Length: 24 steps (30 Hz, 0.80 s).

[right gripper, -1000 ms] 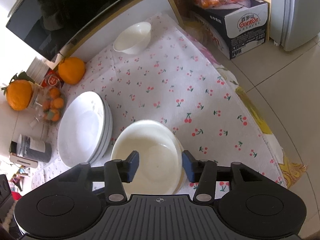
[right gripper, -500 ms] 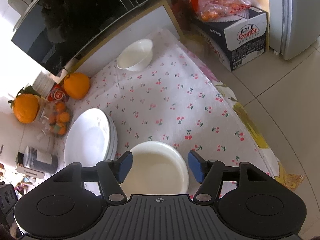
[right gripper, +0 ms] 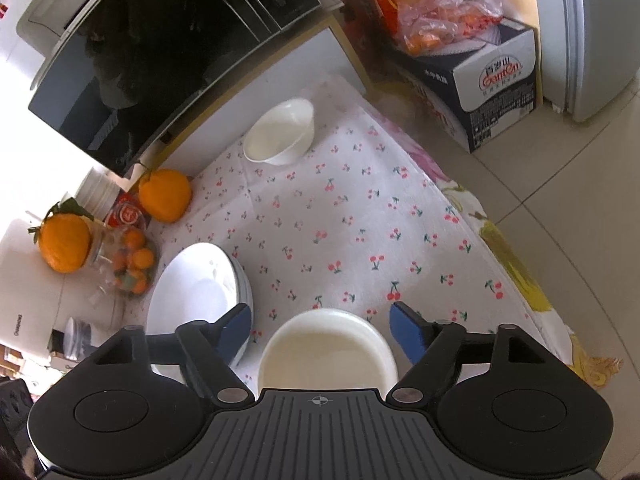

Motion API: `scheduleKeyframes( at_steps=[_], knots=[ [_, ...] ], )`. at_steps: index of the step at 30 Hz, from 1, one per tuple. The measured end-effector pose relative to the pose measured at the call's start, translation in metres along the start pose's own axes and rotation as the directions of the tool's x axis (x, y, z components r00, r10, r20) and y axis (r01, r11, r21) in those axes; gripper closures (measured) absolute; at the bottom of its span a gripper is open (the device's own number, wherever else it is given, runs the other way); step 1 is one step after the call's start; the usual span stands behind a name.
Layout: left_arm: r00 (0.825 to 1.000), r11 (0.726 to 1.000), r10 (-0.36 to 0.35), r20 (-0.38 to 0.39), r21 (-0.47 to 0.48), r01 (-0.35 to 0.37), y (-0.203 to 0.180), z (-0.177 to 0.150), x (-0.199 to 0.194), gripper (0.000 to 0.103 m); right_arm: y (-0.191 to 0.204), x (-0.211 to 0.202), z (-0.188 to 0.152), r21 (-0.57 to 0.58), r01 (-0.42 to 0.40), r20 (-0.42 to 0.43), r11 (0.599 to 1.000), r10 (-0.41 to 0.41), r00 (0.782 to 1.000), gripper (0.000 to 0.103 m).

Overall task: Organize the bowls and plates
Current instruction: 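Lower the cream bowl onto the cloth beside the plates and open both grippers, then move both grippers to the small white bowl by the microwave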

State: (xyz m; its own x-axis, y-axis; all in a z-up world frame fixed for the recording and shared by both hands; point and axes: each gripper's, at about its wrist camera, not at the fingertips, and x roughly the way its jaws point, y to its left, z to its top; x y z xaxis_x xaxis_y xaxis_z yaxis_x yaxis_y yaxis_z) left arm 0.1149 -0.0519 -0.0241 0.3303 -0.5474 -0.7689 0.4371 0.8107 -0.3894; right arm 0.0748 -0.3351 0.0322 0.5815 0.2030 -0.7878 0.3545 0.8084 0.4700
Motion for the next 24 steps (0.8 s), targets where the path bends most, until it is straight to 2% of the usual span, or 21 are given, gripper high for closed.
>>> scheduleKeyframes(
  at_steps=[8,11,17,24],
  knots=[
    [0.992,0.997,0.079,0.097,0.007,-0.08,-0.002,0.025,-0.014,0.006,0.022,0.0,0.014,-0.03,0.015,0.016,0.999,-0.014,1.0,0.013],
    [0.986,0.994,0.109,0.129,0.008,-0.111,0.0,0.034,-0.018,0.002,0.026,0.003,0.023,-0.031,0.01,0.003,0.999,-0.01,1.0,0.013],
    [0.971,0.988,0.154,0.182,-0.03,-0.151,0.01,0.057,-0.021,0.001,0.039,0.011,0.047,-0.043,0.013,0.02,0.999,-0.012,1.0,0.013],
    [0.955,0.977,0.212,0.205,-0.061,-0.204,0.024,0.084,-0.015,0.001,0.056,0.033,0.076,-0.068,0.011,0.022,0.998,-0.01,1.0,0.012]
  ],
)
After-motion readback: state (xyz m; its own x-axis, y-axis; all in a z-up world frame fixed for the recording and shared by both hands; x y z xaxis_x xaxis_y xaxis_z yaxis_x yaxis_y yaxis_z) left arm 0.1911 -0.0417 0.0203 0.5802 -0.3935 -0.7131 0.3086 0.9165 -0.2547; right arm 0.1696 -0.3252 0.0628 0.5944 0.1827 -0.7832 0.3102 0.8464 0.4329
